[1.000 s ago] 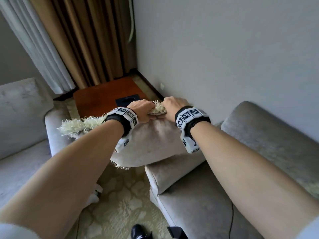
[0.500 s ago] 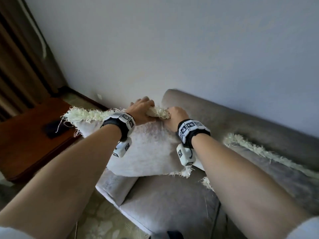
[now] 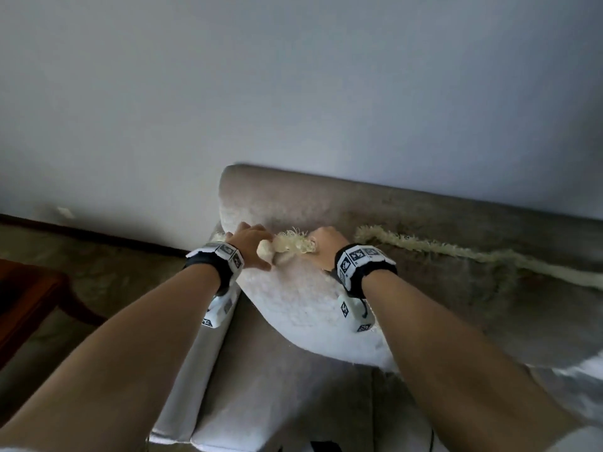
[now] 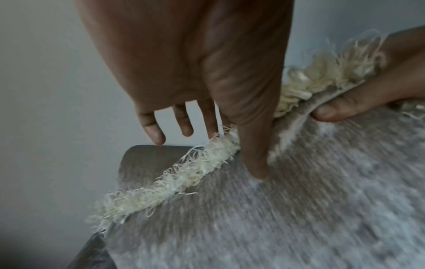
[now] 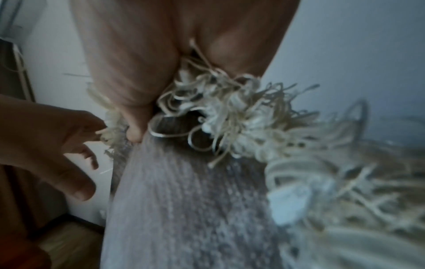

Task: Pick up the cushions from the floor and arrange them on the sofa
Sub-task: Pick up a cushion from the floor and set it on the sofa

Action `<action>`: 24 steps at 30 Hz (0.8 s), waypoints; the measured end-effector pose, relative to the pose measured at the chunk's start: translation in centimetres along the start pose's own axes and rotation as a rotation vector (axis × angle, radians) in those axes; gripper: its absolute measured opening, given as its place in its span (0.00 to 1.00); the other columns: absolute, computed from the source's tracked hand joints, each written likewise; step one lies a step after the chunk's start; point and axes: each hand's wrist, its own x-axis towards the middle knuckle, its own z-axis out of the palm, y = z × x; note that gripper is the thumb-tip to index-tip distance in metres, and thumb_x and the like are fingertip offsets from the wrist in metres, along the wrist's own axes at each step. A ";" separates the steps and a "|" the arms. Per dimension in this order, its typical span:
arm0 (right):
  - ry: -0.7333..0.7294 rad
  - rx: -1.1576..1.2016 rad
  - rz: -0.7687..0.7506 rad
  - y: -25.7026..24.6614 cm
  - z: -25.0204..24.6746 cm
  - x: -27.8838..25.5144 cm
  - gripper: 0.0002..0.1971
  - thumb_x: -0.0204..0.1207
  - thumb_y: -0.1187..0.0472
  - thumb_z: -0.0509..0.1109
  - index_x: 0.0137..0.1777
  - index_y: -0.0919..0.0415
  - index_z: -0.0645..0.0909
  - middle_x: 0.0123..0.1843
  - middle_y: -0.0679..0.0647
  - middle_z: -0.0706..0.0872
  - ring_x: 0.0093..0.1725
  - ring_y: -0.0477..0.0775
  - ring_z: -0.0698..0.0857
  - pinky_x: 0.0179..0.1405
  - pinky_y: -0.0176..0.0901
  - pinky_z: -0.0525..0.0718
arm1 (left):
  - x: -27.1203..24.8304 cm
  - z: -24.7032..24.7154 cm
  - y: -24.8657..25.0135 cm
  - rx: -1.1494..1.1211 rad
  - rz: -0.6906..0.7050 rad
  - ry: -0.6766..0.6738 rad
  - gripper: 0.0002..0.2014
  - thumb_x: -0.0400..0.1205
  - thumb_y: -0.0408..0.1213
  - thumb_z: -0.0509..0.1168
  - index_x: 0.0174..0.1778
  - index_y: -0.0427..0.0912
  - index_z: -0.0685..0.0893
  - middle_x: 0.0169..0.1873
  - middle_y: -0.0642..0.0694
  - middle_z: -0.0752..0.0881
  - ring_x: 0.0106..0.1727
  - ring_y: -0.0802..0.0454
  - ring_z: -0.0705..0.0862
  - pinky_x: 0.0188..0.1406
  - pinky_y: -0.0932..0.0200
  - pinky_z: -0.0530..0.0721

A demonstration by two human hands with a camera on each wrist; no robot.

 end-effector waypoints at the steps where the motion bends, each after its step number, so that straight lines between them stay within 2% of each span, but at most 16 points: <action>1: -0.019 -0.016 0.033 0.3 -0.3 0.2 0.16 0.75 0.53 0.69 0.35 0.66 0.85 0.35 0.62 0.87 0.36 0.61 0.86 0.32 0.40 0.73 | 0.7 0.3 -0.2 0.011 0.021 -0.041 0.37 0.68 0.51 0.77 0.74 0.54 0.74 0.73 0.54 0.73 0.73 0.44 0.65 0.70 0.32 0.69; 4: -0.065 -0.055 0.090 1.2 -1.3 0.6 0.16 0.75 0.54 0.70 0.28 0.62 0.80 0.32 0.61 0.86 0.32 0.59 0.84 0.32 0.40 0.73 | 2.6 1.2 -0.7 0.060 0.061 -0.126 0.43 0.70 0.45 0.78 0.80 0.52 0.65 0.77 0.50 0.69 0.77 0.43 0.64 0.71 0.32 0.68; 7: -0.053 -0.071 0.151 1.9 -2.8 0.5 0.23 0.75 0.50 0.72 0.23 0.55 0.69 0.24 0.52 0.76 0.25 0.49 0.74 0.23 0.39 0.68 | 4.3 1.4 -1.3 0.119 0.089 -0.189 0.47 0.69 0.43 0.79 0.82 0.51 0.60 0.80 0.50 0.63 0.78 0.41 0.63 0.71 0.33 0.69; 10: -0.008 -0.052 0.224 3.1 -4.0 0.0 0.23 0.76 0.48 0.72 0.25 0.56 0.69 0.25 0.51 0.75 0.27 0.52 0.75 0.26 0.41 0.68 | 5.8 1.5 -1.9 0.156 0.111 -0.158 0.47 0.66 0.45 0.80 0.80 0.53 0.63 0.78 0.50 0.65 0.75 0.40 0.67 0.68 0.33 0.72; 12: 0.010 -0.007 0.245 4.2 -4.4 -0.2 0.21 0.76 0.50 0.72 0.27 0.57 0.71 0.28 0.55 0.78 0.28 0.53 0.77 0.27 0.40 0.72 | 6.7 1.6 -2.1 0.108 0.103 -0.114 0.46 0.62 0.46 0.82 0.76 0.52 0.69 0.71 0.47 0.68 0.68 0.37 0.74 0.64 0.33 0.75; 14: 0.001 0.000 0.249 4.8 -4.3 -0.2 0.19 0.75 0.50 0.73 0.32 0.63 0.77 0.31 0.60 0.82 0.29 0.55 0.79 0.28 0.41 0.76 | 7.5 1.7 -2.5 0.057 0.118 -0.099 0.41 0.61 0.49 0.83 0.69 0.48 0.76 0.65 0.44 0.68 0.61 0.35 0.78 0.62 0.35 0.79; 15: 0.008 0.003 0.253 5.3 -3.9 0.1 0.20 0.74 0.48 0.74 0.35 0.67 0.80 0.35 0.62 0.85 0.32 0.57 0.82 0.31 0.44 0.79 | 7.7 1.7 -2.5 0.067 0.118 -0.113 0.36 0.63 0.51 0.82 0.64 0.45 0.78 0.63 0.45 0.68 0.59 0.37 0.79 0.61 0.37 0.80; 17: 0.018 0.011 0.264 5.9 -3.2 0.8 0.23 0.70 0.43 0.74 0.39 0.66 0.82 0.39 0.63 0.87 0.35 0.58 0.84 0.37 0.49 0.83 | 8.0 2.1 -2.8 0.098 0.097 -0.140 0.28 0.70 0.53 0.77 0.59 0.43 0.77 0.59 0.48 0.74 0.58 0.40 0.80 0.61 0.40 0.77; 19: 0.009 0.036 0.300 6.1 -2.7 1.2 0.19 0.71 0.47 0.76 0.37 0.65 0.82 0.36 0.60 0.85 0.33 0.54 0.81 0.36 0.46 0.80 | 8.2 2.5 -3.0 0.141 0.090 -0.168 0.22 0.74 0.54 0.73 0.54 0.46 0.73 0.52 0.50 0.81 0.59 0.43 0.81 0.65 0.39 0.70; 22: -0.001 0.024 0.373 6.6 -2.2 1.7 0.17 0.73 0.51 0.76 0.29 0.58 0.77 0.31 0.54 0.81 0.32 0.53 0.79 0.35 0.41 0.75 | 8.7 2.7 -3.3 0.216 0.093 -0.229 0.15 0.78 0.56 0.66 0.46 0.48 0.75 0.45 0.51 0.82 0.58 0.45 0.83 0.70 0.36 0.67; 23: -0.040 0.010 0.437 6.5 -2.1 1.9 0.14 0.74 0.53 0.76 0.31 0.59 0.80 0.33 0.56 0.83 0.35 0.55 0.81 0.35 0.40 0.75 | 8.7 2.7 -3.3 0.219 0.095 -0.225 0.15 0.79 0.56 0.65 0.46 0.48 0.76 0.45 0.51 0.82 0.58 0.45 0.83 0.69 0.37 0.68; 24: -0.085 -0.021 0.478 6.4 -1.7 2.0 0.08 0.75 0.56 0.75 0.41 0.62 0.85 0.42 0.60 0.87 0.43 0.58 0.85 0.37 0.39 0.78 | 8.9 2.7 -3.3 0.206 0.096 -0.223 0.15 0.79 0.56 0.64 0.47 0.47 0.78 0.47 0.50 0.82 0.58 0.44 0.83 0.68 0.37 0.69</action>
